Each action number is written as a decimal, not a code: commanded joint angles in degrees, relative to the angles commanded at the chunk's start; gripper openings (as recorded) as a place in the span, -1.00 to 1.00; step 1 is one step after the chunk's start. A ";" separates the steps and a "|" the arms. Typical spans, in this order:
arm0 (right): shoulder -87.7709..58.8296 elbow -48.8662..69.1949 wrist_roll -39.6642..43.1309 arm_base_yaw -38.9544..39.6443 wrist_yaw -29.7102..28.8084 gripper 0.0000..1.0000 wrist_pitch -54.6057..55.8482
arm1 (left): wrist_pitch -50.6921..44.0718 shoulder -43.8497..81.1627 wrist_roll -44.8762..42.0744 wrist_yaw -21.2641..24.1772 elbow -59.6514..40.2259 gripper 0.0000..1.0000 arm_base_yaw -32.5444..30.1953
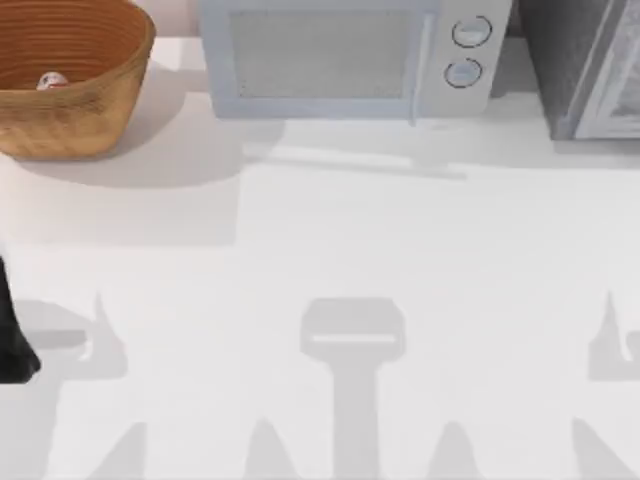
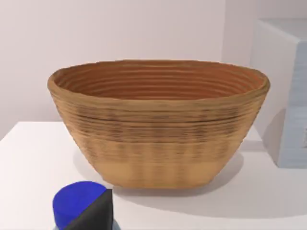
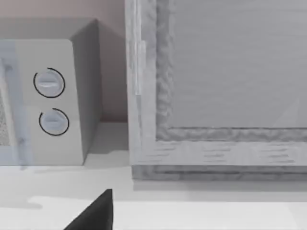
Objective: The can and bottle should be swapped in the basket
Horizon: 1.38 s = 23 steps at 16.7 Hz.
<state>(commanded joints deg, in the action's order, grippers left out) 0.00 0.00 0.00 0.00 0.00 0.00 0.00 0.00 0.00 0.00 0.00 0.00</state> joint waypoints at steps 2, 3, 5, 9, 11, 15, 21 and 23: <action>0.00 0.00 0.00 0.00 0.00 1.00 0.00 | 0.00 0.00 0.00 0.00 0.00 1.00 0.00; 0.00 0.00 0.00 0.00 0.00 1.00 0.00 | -0.52 0.53 0.08 0.04 -0.42 1.00 -0.01; 0.00 0.00 0.00 0.00 0.00 1.00 0.00 | -3.06 3.29 0.42 0.27 -2.68 1.00 -0.09; 0.00 0.00 0.00 0.00 0.00 1.00 0.00 | -12.61 16.19 1.38 1.25 -13.66 1.00 -0.48; 0.00 0.00 0.00 0.00 0.00 1.00 0.00 | -18.26 25.84 1.69 1.89 -21.99 1.00 -0.70; 0.00 0.00 0.00 0.00 0.00 1.00 0.00 | -29.23 49.09 1.44 3.18 -44.10 1.00 -0.94; 0.00 0.00 0.00 0.00 0.00 1.00 0.00 | -42.78 86.63 -0.86 4.99 -85.23 1.00 -0.09; 0.00 0.00 0.00 0.00 0.00 1.00 0.00 | -46.81 98.64 -1.83 5.68 -98.75 1.00 0.57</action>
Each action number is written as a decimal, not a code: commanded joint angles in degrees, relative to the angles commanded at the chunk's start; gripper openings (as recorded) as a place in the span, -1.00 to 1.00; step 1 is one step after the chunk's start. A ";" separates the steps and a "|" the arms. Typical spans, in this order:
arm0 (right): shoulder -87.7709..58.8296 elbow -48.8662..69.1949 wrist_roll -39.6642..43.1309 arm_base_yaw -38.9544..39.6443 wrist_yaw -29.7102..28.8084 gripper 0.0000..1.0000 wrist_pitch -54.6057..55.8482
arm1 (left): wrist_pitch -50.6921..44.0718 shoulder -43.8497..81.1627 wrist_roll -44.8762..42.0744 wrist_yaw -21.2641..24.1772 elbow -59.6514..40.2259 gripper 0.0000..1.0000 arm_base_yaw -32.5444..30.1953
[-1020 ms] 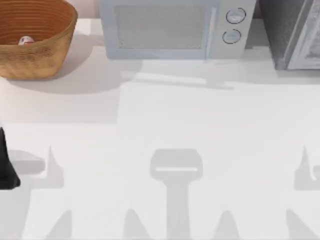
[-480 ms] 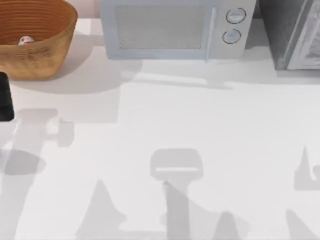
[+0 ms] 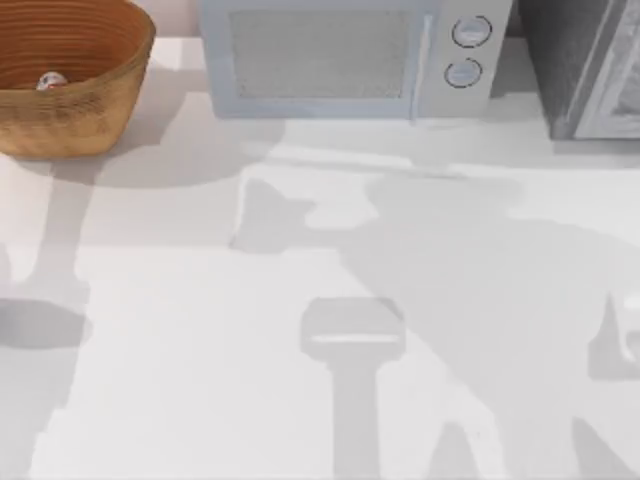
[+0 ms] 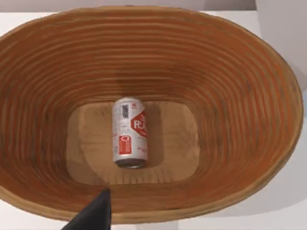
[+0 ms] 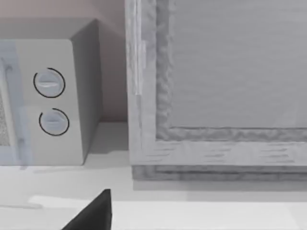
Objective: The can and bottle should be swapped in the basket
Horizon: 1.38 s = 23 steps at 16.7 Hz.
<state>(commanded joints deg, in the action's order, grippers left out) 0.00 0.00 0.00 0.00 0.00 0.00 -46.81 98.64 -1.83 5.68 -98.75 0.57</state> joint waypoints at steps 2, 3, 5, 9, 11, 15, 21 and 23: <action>0.00 0.00 0.00 0.00 0.00 1.00 0.00 | -4.04 11.35 -0.91 0.77 -12.58 1.00 0.80; 0.00 0.00 0.00 0.00 0.00 1.00 0.00 | -6.09 16.68 -1.32 1.19 -18.35 1.00 1.25; 0.00 0.00 0.00 0.00 0.00 1.00 0.00 | -10.27 26.58 -1.98 2.10 -28.60 1.00 2.18; 0.00 0.00 0.00 0.00 0.00 1.00 0.00 | -18.42 42.57 -2.75 4.01 -43.19 1.00 3.96; 0.00 0.00 0.00 0.00 0.00 1.00 0.00 | -21.75 47.95 -2.89 4.84 -47.22 1.00 4.65; 0.00 0.00 0.00 0.00 0.00 1.00 0.00 | -24.86 52.25 -2.93 5.62 -49.92 1.00 5.27; 0.00 0.00 0.00 0.00 0.00 1.00 0.00 | -24.46 52.61 -2.81 5.59 -50.31 1.00 4.87; 0.00 0.00 0.00 0.00 0.00 1.00 0.00 | -23.15 53.86 -2.48 5.52 -49.85 1.00 4.83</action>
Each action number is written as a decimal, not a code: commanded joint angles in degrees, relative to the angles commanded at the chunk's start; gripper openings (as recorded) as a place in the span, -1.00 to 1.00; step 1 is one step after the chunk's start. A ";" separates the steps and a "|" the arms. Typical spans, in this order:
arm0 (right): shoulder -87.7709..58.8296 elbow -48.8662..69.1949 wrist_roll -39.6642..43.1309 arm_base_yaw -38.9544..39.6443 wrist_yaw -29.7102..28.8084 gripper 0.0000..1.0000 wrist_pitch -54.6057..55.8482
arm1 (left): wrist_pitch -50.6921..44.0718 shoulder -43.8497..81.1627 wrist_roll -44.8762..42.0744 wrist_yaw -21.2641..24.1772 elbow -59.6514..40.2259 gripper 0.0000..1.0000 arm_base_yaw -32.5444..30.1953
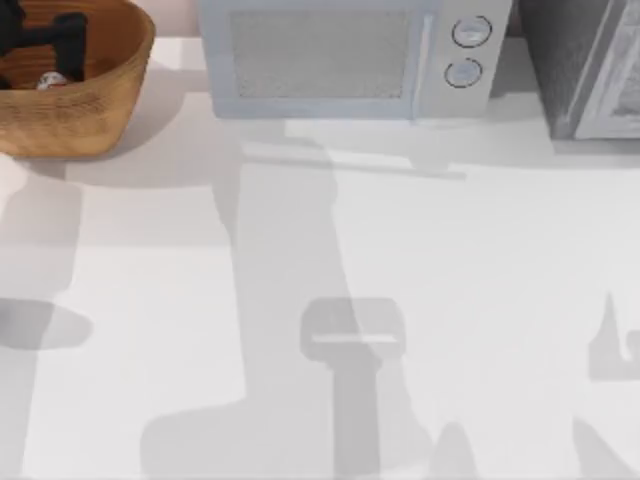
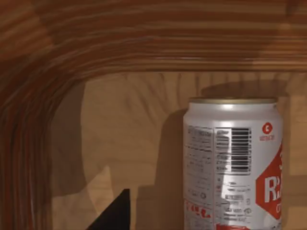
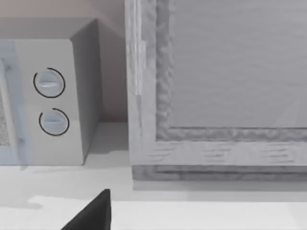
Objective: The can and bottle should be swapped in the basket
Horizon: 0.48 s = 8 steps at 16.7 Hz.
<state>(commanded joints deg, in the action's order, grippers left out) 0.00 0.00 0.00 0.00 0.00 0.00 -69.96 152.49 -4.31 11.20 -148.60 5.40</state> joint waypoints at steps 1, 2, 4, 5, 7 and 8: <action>0.00 0.00 0.00 0.00 0.00 1.00 0.00 | 0.96 0.71 0.12 -0.02 0.22 1.00 -0.11; 0.00 0.00 0.00 0.00 0.00 1.00 0.00 | 2.00 1.45 0.23 -0.05 0.47 1.00 -0.24; 0.00 0.00 0.00 0.00 0.00 1.00 0.00 | 4.01 2.87 0.46 -0.09 1.02 1.00 -0.50; 0.00 0.00 0.00 0.00 0.00 1.00 0.00 | 4.87 3.46 0.56 -0.11 1.26 1.00 -0.61; 0.00 0.00 0.00 0.00 0.00 1.00 0.00 | 5.91 4.17 0.69 -0.14 1.56 1.00 -0.74; 0.00 0.00 0.00 0.00 0.00 1.00 0.00 | 5.97 4.21 0.69 -0.14 1.58 1.00 -0.74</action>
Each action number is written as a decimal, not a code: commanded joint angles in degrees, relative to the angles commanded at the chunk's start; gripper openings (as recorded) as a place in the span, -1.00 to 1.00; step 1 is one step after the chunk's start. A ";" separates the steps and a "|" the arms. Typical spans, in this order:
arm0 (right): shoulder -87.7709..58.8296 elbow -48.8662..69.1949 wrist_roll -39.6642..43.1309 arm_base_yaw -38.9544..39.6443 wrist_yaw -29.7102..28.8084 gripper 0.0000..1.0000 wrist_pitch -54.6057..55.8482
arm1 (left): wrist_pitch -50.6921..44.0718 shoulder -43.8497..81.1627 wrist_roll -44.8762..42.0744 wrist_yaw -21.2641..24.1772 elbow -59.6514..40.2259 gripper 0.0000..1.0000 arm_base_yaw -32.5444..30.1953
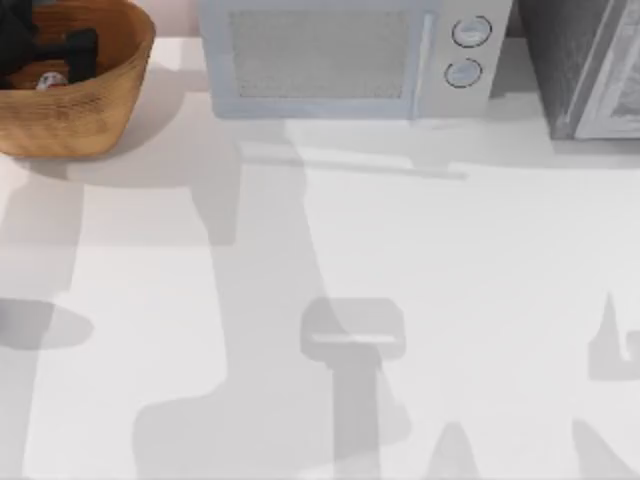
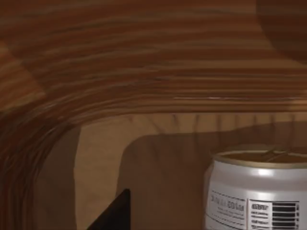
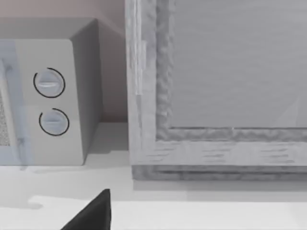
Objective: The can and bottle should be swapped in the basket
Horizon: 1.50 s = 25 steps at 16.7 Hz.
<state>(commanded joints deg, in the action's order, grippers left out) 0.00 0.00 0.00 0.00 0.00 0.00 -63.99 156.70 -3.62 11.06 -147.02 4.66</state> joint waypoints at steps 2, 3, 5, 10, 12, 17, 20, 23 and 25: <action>0.00 0.00 0.00 0.00 0.00 1.00 0.00 | 0.00 0.00 0.00 0.00 0.00 1.00 0.00; 0.00 0.00 0.00 0.00 0.00 1.00 0.00 | 0.00 0.00 0.00 0.00 0.00 1.00 0.00; 0.00 0.00 0.00 0.00 0.00 1.00 0.00 | 0.00 0.00 0.00 0.00 0.00 0.70 0.00; 0.00 0.00 0.00 0.00 0.00 1.00 0.00 | 0.00 0.00 0.00 0.00 0.00 -0.06 0.00; 0.00 0.00 0.00 0.00 0.00 1.00 0.00 | 0.00 0.00 0.00 0.00 0.00 -0.36 0.00; 0.00 0.00 0.00 0.00 0.00 1.00 0.00 | 0.00 0.00 0.00 0.00 0.00 -1.00 0.00; 0.00 0.00 0.00 0.00 0.00 1.00 0.00 | 0.00 0.00 0.00 0.00 0.00 -1.00 0.00; 0.00 0.00 0.00 0.00 0.00 1.00 0.00 | 0.00 0.00 0.00 0.00 0.00 -1.00 0.00; 0.00 0.00 0.00 0.00 0.00 1.00 0.00 | -0.06 -1.79 -0.10 0.01 -0.61 -1.00 0.17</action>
<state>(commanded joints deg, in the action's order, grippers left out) 0.00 0.00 0.00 0.00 0.00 0.00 -64.05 154.92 -3.72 11.06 -147.63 4.82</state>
